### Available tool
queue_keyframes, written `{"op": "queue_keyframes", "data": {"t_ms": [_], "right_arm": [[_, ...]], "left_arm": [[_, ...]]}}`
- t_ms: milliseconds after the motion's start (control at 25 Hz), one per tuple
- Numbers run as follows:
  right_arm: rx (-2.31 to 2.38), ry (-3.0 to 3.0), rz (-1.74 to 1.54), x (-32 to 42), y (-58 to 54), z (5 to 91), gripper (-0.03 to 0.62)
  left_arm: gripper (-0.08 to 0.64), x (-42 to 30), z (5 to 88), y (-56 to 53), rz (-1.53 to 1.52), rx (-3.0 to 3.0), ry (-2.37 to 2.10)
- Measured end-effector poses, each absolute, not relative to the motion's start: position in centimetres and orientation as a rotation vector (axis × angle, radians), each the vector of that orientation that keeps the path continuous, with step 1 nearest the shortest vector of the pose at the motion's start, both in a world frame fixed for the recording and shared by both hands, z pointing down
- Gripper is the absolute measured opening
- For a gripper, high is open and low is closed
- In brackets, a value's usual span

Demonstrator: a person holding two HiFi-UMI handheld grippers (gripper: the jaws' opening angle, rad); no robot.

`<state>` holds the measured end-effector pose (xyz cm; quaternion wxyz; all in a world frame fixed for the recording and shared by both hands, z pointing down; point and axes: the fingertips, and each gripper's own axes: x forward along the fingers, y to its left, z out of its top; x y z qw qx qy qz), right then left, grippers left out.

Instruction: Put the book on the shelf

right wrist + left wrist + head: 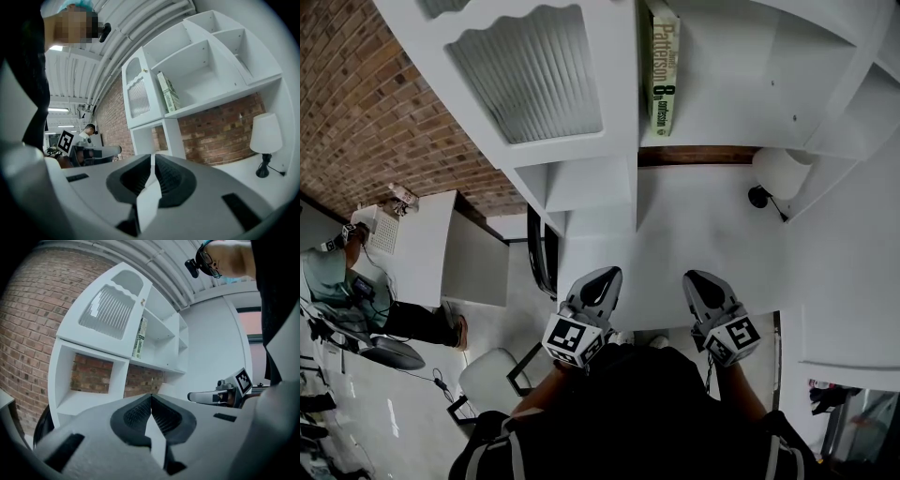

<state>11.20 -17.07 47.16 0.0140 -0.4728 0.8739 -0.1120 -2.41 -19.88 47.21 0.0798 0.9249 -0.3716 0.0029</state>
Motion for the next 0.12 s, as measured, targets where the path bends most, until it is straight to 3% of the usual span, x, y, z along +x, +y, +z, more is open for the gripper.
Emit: {"op": "queue_keyframes", "data": {"t_ms": [120], "right_arm": [[-1.485,2.724,-0.355,11.29,-17.03,47.52,0.046]], "left_arm": [[0.018,-2.37,47.56,-20.14,0.012,2.763,-1.108]]}}
